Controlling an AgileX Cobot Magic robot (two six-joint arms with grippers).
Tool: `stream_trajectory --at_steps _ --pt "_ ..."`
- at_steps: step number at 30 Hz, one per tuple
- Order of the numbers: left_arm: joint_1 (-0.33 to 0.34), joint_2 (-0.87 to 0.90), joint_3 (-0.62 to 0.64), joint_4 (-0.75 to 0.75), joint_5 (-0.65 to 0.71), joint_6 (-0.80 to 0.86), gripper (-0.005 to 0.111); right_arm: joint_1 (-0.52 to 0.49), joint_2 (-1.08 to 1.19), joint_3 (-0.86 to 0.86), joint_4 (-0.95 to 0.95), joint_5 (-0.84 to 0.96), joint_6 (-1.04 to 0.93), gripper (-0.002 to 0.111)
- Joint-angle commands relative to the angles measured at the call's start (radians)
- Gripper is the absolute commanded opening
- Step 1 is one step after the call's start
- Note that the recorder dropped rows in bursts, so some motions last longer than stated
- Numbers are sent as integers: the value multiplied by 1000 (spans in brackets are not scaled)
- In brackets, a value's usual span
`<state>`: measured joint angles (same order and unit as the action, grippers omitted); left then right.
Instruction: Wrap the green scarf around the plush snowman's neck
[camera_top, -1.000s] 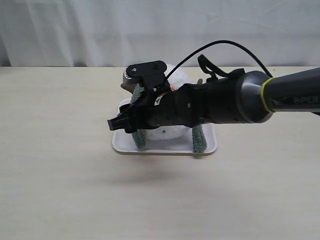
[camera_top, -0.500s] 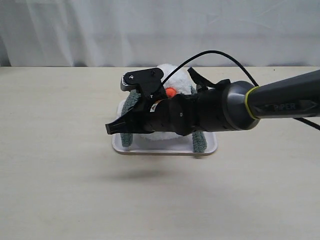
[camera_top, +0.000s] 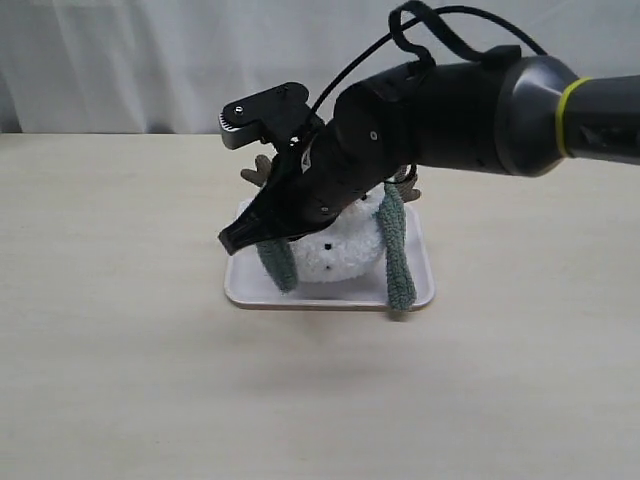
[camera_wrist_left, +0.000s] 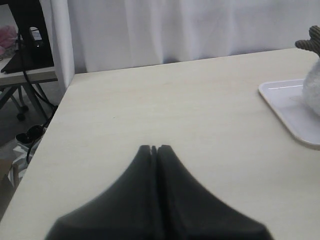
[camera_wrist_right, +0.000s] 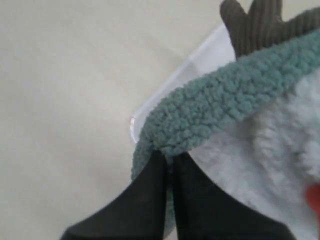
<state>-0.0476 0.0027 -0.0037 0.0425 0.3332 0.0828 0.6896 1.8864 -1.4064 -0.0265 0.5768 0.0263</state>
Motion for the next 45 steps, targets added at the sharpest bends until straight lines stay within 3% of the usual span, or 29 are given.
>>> stream_trajectory --at_steps 1,23,26,30,33,37,41,43,45 --pt "1 -3 4 -2 -9 -1 0 -7 -9 -53 -164 168 94 4" --pt "1 -3 4 -2 -9 -1 0 -3 100 -55 -170 191 47 5" --pt "1 -3 4 -2 -11 -1 0 -3 98 -72 -114 236 0 15" --pt "1 -3 4 -2 -11 -1 0 -3 96 -137 -9 367 -43 40" --pt "1 -3 4 -2 -11 -1 0 -1 96 -202 5 483 -36 46" --pt "1 -3 4 -2 -11 -1 0 -1 96 -291 16 588 -26 46" --pt "1 -3 4 -2 -11 -1 0 -1 94 -371 16 543 23 45" --pt "1 -3 4 -2 -11 -1 0 -1 94 -412 10 494 23 37" --pt "1 -3 4 -2 -11 -1 0 -1 94 -439 -21 431 23 22"
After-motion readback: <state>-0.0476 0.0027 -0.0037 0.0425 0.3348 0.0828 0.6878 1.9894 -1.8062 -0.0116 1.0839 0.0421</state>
